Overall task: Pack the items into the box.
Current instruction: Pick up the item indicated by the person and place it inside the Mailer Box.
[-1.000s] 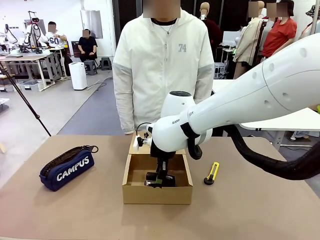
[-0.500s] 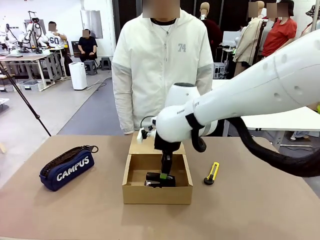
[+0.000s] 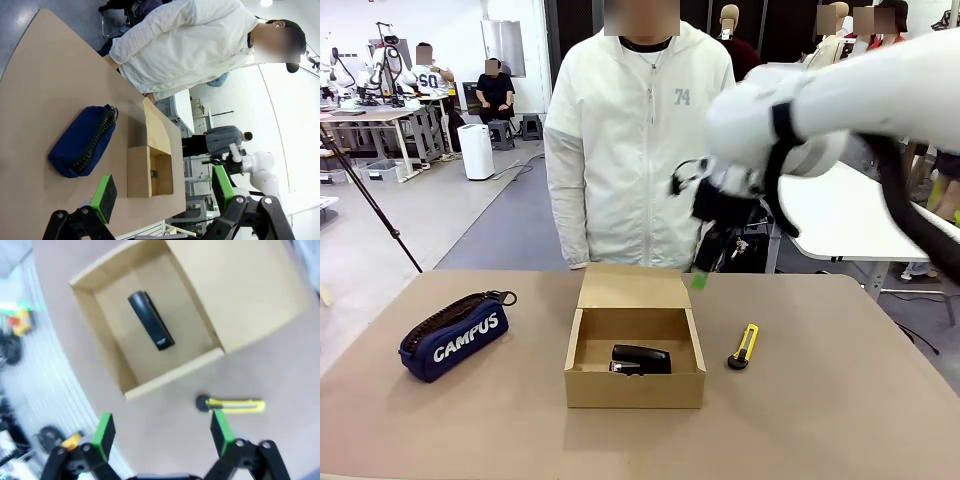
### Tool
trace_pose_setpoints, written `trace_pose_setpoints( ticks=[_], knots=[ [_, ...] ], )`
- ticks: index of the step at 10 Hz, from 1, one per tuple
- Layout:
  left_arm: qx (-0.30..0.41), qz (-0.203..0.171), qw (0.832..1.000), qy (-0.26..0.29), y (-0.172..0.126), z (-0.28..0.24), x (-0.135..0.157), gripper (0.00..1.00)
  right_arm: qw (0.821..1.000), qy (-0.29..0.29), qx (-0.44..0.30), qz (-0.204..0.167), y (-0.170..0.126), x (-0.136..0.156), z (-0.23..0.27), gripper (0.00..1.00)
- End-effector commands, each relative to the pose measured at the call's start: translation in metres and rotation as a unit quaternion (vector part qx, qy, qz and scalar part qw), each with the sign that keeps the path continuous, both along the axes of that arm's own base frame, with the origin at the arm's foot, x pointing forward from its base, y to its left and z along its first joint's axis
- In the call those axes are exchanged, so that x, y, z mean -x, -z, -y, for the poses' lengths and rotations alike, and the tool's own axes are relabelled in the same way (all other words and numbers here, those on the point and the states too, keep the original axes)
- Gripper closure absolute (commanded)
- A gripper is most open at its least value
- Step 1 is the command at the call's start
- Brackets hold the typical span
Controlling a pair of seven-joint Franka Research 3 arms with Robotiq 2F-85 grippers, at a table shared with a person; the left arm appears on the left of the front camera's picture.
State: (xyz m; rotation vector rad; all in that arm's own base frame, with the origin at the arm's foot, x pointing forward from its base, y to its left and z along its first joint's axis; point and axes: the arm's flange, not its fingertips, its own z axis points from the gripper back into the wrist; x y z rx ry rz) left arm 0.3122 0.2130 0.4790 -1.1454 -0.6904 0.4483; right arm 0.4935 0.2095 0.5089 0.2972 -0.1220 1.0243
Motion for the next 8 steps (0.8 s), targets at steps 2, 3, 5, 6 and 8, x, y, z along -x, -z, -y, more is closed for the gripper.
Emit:
trace_pose_setpoints(
  ticks=[2,3,5,6,8],
  knots=[
    [0.006,0.008,1.000,0.000,-0.001,0.000,0.000,0.00,0.977,0.164,-0.124,-0.048,-0.013,0.053,0.113,0.00],
    [0.006,0.008,1.000,0.000,-0.001,0.000,0.000,0.00,0.943,0.257,-0.195,-0.076,-0.020,0.073,0.148,0.00],
    [0.006,0.008,1.000,0.000,-0.001,0.000,0.000,0.00,0.830,0.402,-0.372,-0.105,-0.021,0.104,0.216,0.00],
    [0.006,0.008,1.000,0.000,-0.001,0.000,0.000,0.00,0.782,0.414,-0.453,-0.108,-0.014,0.112,0.246,0.00],
    [0.006,0.008,1.000,0.000,-0.001,0.000,0.000,0.00,0.688,0.431,-0.565,-0.145,0.008,0.115,0.292,0.00]
  ],
)
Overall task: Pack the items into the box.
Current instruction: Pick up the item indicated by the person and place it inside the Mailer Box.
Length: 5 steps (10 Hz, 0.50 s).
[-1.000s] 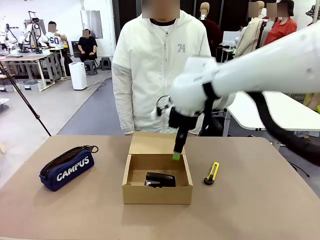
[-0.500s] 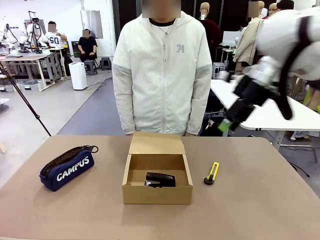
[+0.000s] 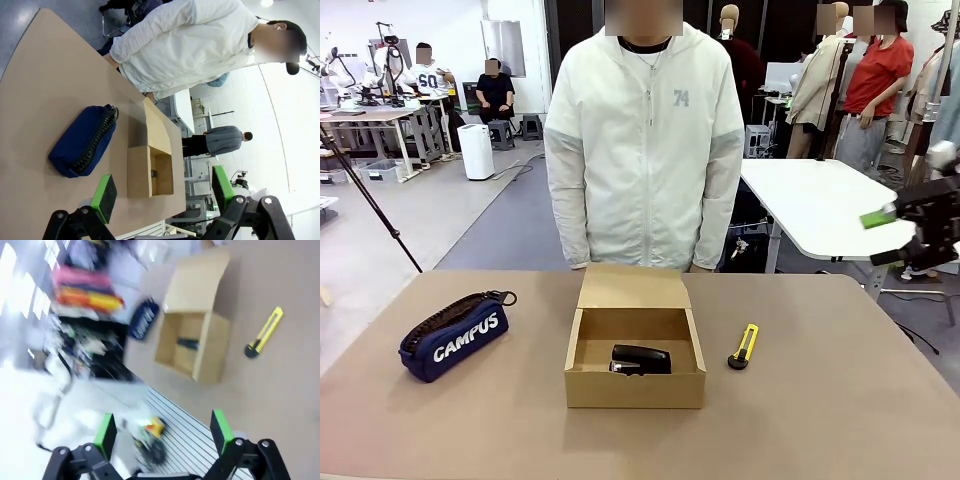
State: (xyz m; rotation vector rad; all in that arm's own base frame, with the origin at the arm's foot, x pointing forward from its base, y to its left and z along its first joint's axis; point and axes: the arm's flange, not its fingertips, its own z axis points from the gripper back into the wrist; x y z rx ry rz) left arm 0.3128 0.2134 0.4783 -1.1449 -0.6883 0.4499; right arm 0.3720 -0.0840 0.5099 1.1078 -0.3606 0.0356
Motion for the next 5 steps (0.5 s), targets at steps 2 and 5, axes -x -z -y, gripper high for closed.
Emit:
trace_pose_setpoints(
  ticks=[2,5],
  knots=[
    [0.006,0.010,1.000,0.000,-0.002,0.000,0.000,0.00,0.966,0.182,-0.184,-0.023,0.041,-0.022,0.022,0.00],
    [0.006,0.010,1.000,0.000,-0.002,0.000,0.000,0.00,0.996,0.052,-0.067,-0.010,0.014,0.001,0.021,0.00]
  ],
)
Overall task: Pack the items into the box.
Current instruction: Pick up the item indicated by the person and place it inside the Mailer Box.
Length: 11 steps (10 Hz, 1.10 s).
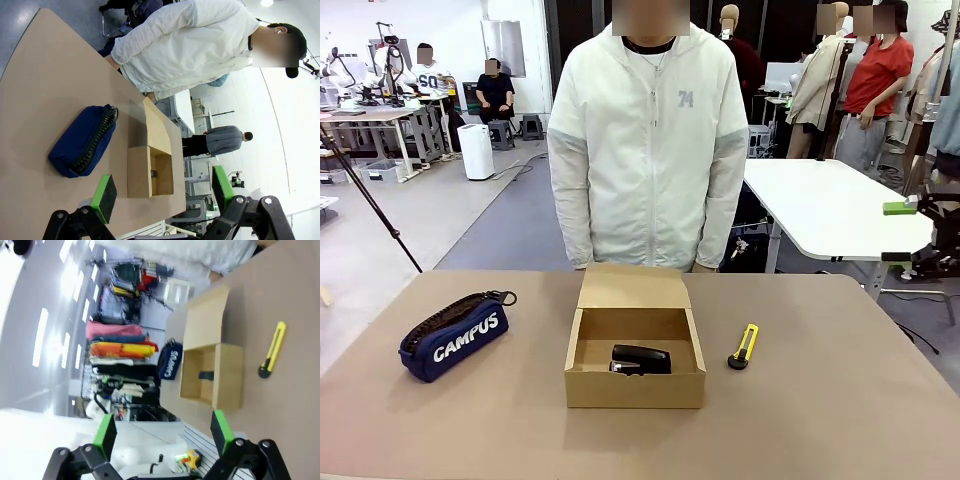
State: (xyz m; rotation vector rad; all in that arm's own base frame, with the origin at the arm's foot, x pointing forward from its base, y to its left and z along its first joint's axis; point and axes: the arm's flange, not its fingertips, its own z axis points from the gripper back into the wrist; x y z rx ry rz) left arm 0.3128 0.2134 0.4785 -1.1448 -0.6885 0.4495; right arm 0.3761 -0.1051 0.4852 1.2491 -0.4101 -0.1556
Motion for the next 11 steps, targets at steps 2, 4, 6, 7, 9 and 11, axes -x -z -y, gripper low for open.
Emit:
trace_pose_setpoints(
  ticks=[2,4,6,7,9,11],
  knots=[
    [0.006,0.010,1.000,0.000,-0.0019,0.0005,0.0001,0.00,0.999,-0.022,0.021,0.013,-0.0109,0.0046,0.0002,0.00],
    [0.006,0.010,1.000,0.000,-0.0019,0.0005,0.0001,0.00,0.999,-0.022,0.021,0.013,-0.0109,0.0046,0.0002,0.00],
    [0.006,0.010,1.000,0.000,-0.0019,0.0005,0.0001,0.00,0.999,-0.022,0.021,0.013,-0.0109,0.0046,0.0002,0.00],
    [0.006,0.010,1.000,0.000,-0.0019,0.0005,0.0001,0.00,0.999,-0.022,0.021,0.013,-0.0109,0.0046,0.0002,0.00],
    [0.006,0.010,1.000,0.000,-0.0019,0.0005,0.0001,0.00,0.999,-0.022,0.021,0.013,-0.0109,0.0046,0.0002,0.00],
    [0.006,0.010,1.000,0.000,-0.0019,0.0005,0.0001,0.00,0.999,-0.022,0.021,0.013,-0.0109,0.0046,0.0002,0.00]
  ],
)
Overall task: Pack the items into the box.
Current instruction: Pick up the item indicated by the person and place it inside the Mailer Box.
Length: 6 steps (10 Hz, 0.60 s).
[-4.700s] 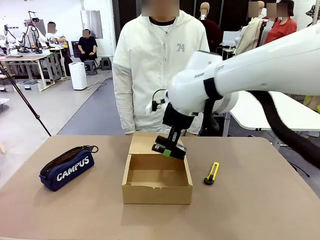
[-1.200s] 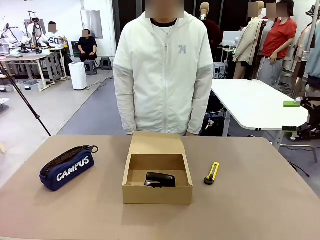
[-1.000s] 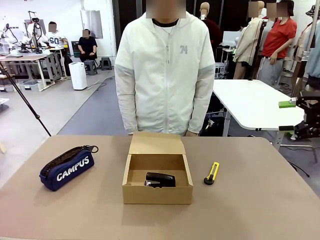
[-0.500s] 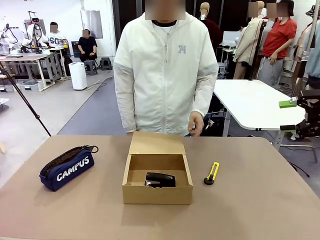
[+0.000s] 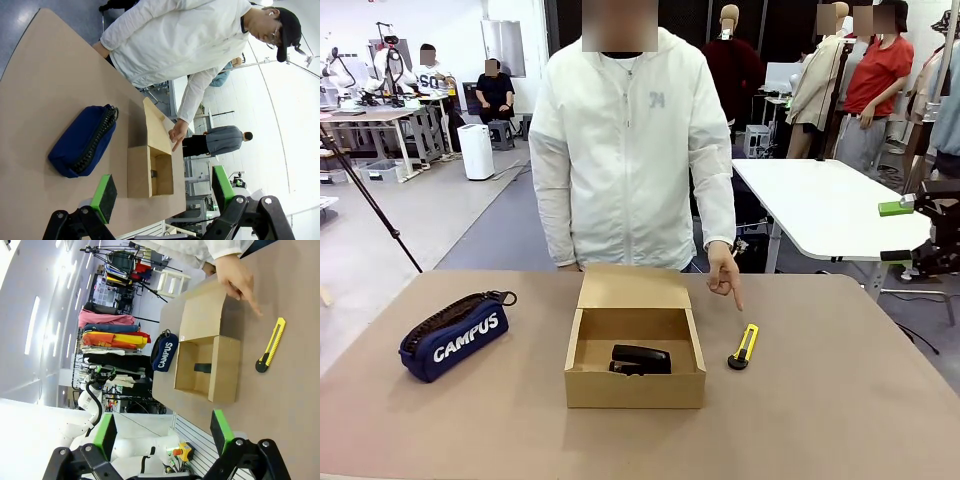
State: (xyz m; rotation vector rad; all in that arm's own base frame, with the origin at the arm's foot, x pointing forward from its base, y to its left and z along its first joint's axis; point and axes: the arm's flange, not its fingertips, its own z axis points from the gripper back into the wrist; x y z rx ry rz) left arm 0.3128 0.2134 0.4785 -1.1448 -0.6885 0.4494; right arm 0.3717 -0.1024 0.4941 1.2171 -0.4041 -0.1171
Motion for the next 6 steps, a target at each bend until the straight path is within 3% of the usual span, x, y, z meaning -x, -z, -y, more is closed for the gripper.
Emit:
trace_pose_setpoints(
  ticks=[1,4,5,6],
  knots=[
    [0.006,0.010,1.000,0.000,-0.002,0.000,0.000,0.00,1.000,-0.009,0.001,0.007,-0.002,0.000,0.003,0.00],
    [0.006,0.010,1.000,0.000,-0.002,0.000,0.000,0.00,1.000,0.000,0.000,0.000,0.000,0.000,0.000,0.00],
    [0.006,0.010,1.000,0.000,-0.002,0.000,0.000,0.00,0.997,-0.050,0.046,-0.035,-0.003,-0.027,-0.019,0.00],
    [0.006,0.010,1.000,0.000,-0.002,0.000,0.000,0.00,0.984,-0.085,0.129,-0.093,-0.005,-0.055,-0.049,0.00]
  ],
)
